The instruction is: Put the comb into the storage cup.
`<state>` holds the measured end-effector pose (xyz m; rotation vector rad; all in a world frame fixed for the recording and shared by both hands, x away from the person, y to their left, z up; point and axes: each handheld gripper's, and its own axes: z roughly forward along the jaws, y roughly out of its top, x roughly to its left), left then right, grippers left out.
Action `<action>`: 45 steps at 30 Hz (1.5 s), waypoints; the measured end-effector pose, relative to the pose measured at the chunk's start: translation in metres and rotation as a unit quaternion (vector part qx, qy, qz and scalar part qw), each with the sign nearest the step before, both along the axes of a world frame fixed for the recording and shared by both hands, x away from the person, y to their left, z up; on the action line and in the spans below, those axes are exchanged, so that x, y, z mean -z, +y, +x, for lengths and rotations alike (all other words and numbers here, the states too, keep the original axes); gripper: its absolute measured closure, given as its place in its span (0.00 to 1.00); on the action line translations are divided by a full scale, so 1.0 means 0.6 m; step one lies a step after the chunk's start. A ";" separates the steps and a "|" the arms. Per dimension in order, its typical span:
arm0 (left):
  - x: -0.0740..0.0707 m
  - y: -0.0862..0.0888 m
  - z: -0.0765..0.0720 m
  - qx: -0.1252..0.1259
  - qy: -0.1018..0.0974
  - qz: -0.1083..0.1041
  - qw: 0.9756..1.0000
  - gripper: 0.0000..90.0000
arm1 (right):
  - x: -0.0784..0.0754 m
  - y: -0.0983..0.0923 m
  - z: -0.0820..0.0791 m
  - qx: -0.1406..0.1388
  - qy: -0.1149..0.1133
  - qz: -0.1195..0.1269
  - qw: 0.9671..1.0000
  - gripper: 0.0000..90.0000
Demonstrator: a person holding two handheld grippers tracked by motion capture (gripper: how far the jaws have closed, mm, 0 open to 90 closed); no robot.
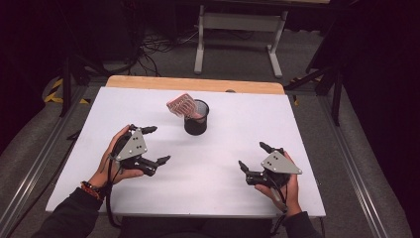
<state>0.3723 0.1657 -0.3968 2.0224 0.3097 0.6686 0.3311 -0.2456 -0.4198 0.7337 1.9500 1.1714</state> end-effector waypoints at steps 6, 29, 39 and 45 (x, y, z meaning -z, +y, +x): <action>0.017 0.007 -0.003 -0.010 0.001 0.001 1.000 0.07 | 0.000 0.000 0.000 -0.001 0.001 0.001 1.000 0.14; 0.065 0.052 -0.020 -0.037 0.012 -0.011 0.999 0.06 | 0.003 0.003 0.001 -0.007 0.005 -0.002 1.000 0.14; 0.089 0.080 -0.026 -0.069 0.032 -0.041 0.996 0.07 | 0.006 0.005 0.000 -0.008 0.009 -0.001 1.000 0.13; 0.097 0.108 -0.029 -0.088 0.044 -0.071 0.993 0.07 | 0.008 0.003 0.002 -0.005 0.011 0.003 1.000 0.12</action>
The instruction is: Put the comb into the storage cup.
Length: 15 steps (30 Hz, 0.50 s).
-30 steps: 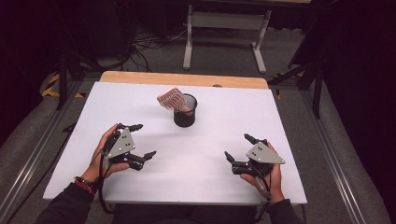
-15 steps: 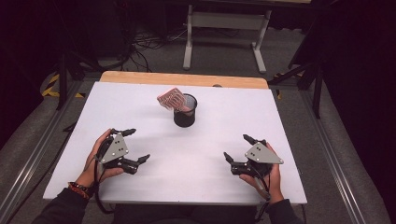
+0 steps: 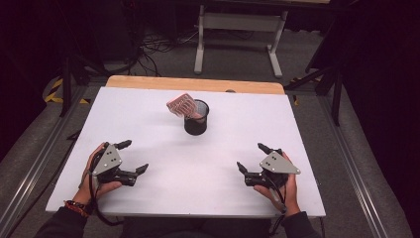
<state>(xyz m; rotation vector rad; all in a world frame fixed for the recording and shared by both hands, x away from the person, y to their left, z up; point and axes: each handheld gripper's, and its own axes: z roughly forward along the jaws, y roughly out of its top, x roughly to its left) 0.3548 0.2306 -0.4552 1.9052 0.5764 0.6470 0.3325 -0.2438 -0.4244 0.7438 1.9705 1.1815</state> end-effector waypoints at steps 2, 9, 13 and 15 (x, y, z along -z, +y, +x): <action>0.002 0.007 -0.002 -0.004 0.001 -0.003 1.000 0.07 | 0.000 -0.001 0.000 0.001 -0.001 0.001 1.000 0.12; 0.010 0.025 -0.015 -0.004 0.004 -0.021 1.000 0.07 | 0.006 -0.001 0.005 0.005 0.006 0.008 1.000 0.10; 0.003 0.031 -0.012 -0.001 -0.004 -0.036 0.999 0.07 | 0.010 -0.001 0.006 -0.002 0.008 0.011 1.000 0.11; 0.003 0.030 -0.012 0.001 -0.008 -0.037 0.999 0.07 | 0.010 -0.002 0.006 -0.002 0.011 0.013 1.000 0.10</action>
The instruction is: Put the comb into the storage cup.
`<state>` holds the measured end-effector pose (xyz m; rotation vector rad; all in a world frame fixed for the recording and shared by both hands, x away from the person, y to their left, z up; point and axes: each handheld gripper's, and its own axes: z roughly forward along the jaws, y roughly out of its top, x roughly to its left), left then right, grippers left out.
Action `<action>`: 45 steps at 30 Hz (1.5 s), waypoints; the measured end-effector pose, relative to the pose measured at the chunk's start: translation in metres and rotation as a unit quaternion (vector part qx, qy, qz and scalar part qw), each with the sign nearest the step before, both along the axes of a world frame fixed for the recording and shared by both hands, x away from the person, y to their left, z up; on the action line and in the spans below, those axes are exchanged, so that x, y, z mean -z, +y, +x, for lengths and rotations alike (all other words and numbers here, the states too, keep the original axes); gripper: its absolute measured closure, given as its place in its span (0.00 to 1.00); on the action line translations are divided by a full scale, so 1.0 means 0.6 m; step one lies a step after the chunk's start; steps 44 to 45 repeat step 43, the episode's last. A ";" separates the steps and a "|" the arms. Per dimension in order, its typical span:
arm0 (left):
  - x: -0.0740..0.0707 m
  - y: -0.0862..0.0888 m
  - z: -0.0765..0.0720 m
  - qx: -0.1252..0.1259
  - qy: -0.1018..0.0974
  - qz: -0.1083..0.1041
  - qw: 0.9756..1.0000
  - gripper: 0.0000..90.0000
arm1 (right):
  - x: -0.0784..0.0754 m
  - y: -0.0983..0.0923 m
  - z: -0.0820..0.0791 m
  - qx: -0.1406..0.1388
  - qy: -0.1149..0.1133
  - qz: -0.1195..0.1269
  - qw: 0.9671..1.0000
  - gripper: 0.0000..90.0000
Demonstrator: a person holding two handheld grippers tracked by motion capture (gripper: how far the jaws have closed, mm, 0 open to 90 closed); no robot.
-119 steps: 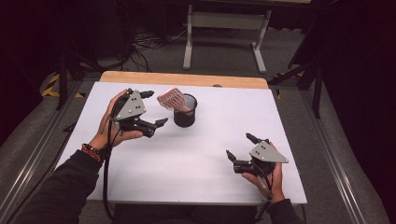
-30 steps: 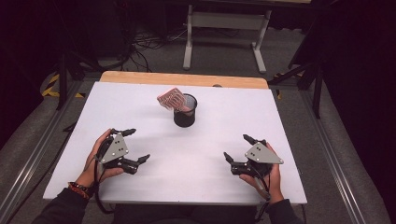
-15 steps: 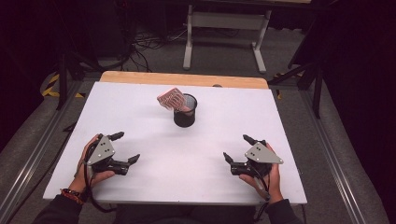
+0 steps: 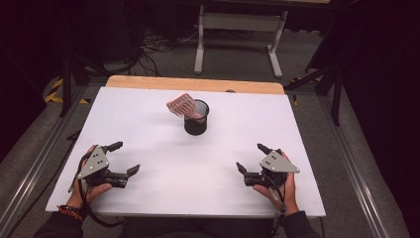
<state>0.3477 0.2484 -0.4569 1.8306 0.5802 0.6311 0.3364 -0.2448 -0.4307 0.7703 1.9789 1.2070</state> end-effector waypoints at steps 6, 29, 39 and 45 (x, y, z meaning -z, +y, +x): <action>-0.001 -0.002 -0.002 0.006 -0.006 0.003 1.000 0.05 | 0.002 -0.001 0.000 0.003 -0.005 -0.002 1.000 0.11; 0.005 -0.002 0.001 0.010 0.000 0.004 1.000 0.06 | 0.002 0.011 -0.001 -0.001 -0.007 -0.013 1.000 0.11; 0.005 -0.006 0.001 0.007 0.003 0.006 1.000 0.06 | 0.002 0.007 -0.002 -0.003 -0.005 -0.009 1.000 0.11; 0.006 -0.006 0.003 0.000 0.006 0.002 1.000 0.06 | 0.002 0.004 -0.001 -0.004 -0.004 -0.003 1.000 0.11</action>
